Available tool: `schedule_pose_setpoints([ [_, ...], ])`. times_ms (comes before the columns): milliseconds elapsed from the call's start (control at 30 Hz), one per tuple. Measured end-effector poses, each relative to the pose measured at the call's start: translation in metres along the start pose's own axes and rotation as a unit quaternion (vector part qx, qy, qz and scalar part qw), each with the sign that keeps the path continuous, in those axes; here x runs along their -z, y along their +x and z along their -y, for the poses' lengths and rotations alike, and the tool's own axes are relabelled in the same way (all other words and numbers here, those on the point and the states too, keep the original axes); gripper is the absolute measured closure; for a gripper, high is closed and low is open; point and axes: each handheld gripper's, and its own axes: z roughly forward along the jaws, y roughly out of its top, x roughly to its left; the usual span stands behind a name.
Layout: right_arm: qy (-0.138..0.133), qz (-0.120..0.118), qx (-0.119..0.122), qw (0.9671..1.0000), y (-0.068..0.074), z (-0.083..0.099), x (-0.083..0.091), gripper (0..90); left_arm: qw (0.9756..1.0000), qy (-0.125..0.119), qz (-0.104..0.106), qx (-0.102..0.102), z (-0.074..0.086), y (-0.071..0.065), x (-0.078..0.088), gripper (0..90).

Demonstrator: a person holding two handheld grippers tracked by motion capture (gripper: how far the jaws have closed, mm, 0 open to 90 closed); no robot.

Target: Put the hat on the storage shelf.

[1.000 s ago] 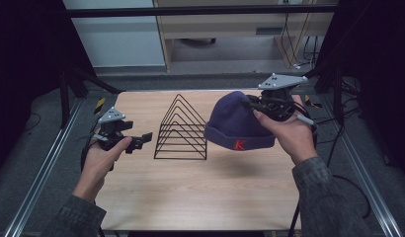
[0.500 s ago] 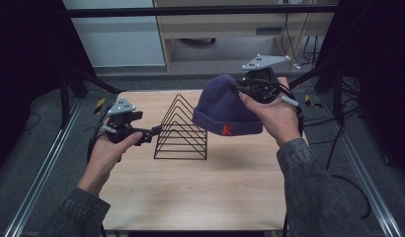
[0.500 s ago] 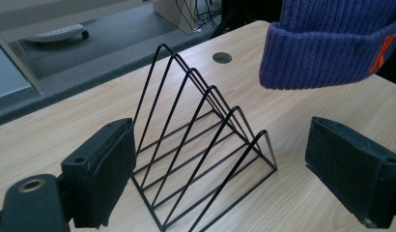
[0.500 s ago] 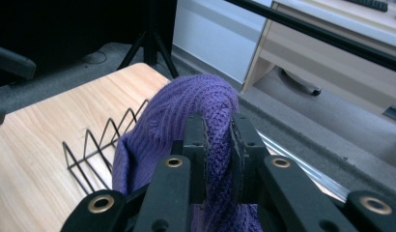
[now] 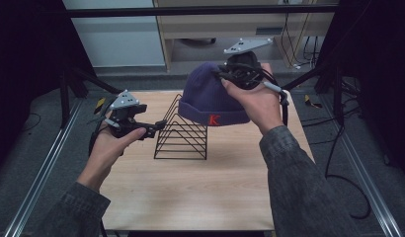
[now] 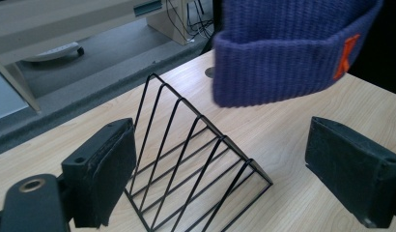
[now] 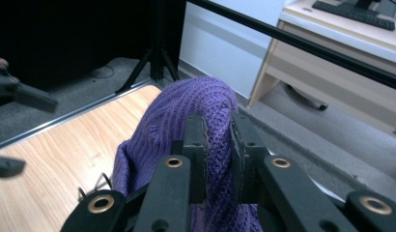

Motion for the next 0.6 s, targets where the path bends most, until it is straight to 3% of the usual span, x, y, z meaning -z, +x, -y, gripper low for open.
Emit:
schedule_pose_setpoints([
  [333,-0.01,-0.034,0.003,0.9994,0.025,-0.017,-0.032,79.3,1.0,-0.002,0.004,-0.006,0.001,0.009,-0.008,10.1],
  [600,-0.019,-0.054,0.001,0.9984,0.036,-0.027,-0.042,79.2,0.9999,-0.006,-0.016,-0.001,0.003,0.023,-0.009,10.5],
])
